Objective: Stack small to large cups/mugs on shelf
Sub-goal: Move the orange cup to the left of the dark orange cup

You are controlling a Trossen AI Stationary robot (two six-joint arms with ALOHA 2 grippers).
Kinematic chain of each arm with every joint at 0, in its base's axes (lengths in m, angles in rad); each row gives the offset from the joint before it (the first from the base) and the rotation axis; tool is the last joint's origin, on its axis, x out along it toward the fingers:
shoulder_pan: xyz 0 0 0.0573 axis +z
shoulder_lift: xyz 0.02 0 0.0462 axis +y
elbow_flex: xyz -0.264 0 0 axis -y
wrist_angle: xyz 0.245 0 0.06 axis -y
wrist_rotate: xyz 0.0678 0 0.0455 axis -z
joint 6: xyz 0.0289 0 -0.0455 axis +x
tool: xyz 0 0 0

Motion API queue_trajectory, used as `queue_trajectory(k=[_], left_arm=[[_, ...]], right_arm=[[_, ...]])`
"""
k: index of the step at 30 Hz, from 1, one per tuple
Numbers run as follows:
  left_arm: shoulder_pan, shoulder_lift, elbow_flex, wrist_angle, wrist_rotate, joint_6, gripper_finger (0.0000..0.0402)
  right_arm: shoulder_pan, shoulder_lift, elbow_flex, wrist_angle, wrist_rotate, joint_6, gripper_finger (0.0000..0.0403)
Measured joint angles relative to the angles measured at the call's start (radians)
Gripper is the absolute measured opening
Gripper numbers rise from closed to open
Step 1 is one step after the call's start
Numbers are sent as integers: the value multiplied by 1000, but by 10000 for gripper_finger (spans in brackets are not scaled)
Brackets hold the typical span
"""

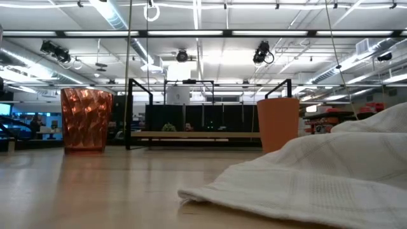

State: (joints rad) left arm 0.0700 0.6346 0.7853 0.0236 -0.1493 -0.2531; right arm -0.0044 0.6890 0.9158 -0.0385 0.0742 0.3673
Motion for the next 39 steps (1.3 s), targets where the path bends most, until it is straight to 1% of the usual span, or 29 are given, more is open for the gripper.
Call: queue_trajectory(k=[5,10,13,18,23,30,36,39], left_arm=[[0,1,0,-36,23,1,124],[0,1,0,-71,23,-5,120],[0,1,0,-88,23,-5,123],[0,1,0,-144,23,-34,127],[0,1,0,-184,23,-75,128],[0,1,0,-197,23,-77,129],[0,0,0,-224,20,-76,132],[0,1,0,-285,-13,-90,135]], right_arm=[[0,74,156,-228,7,-38,138],[0,144,281,-467,31,-10,140],[0,178,324,-565,31,31,137],[0,209,357,-720,31,137,135],[0,214,353,-856,30,236,135],[16,217,352,-1060,25,363,134],[16,234,351,-1153,84,451,134],[16,242,351,-1187,125,498,134]])
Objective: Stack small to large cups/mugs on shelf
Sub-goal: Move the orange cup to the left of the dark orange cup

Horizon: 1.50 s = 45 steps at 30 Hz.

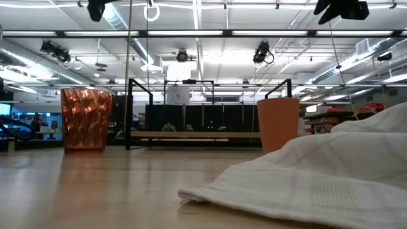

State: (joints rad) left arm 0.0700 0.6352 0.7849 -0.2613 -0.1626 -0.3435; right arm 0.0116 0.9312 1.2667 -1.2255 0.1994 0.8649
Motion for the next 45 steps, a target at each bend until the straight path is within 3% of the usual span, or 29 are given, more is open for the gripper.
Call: queue_trajectory(k=[12,20,33,37,45], left_arm=[[0,0,0,-176,-26,-92,131],[0,0,0,-500,-30,-269,118],[32,65,0,-841,-20,-484,101],[49,131,0,-868,44,-484,101],[51,195,0,-857,52,-483,99]], right_arm=[[0,105,0,-63,9,24,133],[0,147,-1,-67,-20,-11,132],[0,146,-1,-68,-20,-30,132],[0,146,-1,-68,-20,-30,132],[0,146,-1,-68,-20,-30,132]])
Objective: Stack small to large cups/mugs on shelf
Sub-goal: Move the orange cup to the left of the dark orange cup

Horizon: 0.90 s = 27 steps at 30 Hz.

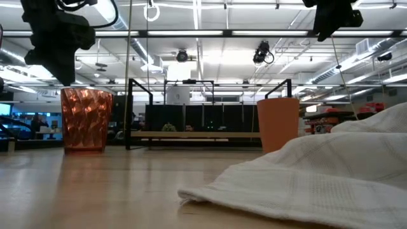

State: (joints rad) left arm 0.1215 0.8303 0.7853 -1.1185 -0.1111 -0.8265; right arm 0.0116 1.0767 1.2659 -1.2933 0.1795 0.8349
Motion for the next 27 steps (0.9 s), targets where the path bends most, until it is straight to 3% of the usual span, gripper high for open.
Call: queue_trajectory(k=[10,27], left_arm=[[0,45,0,30,41,18,99],[0,87,0,30,15,0,94]], right_arm=[[0,0,0,0,2,0,132],[0,0,0,1,7,2,132]])
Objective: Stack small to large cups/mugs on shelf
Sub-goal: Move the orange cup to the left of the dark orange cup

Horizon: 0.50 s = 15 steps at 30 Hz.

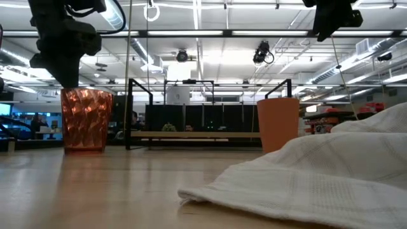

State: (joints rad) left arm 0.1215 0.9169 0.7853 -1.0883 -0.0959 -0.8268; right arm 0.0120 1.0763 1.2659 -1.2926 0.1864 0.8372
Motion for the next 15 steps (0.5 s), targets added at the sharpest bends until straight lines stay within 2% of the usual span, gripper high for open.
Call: queue_trajectory(k=[15], left_arm=[[0,136,0,5,-15,1,94]], right_arm=[[0,0,0,0,0,-1,132]])
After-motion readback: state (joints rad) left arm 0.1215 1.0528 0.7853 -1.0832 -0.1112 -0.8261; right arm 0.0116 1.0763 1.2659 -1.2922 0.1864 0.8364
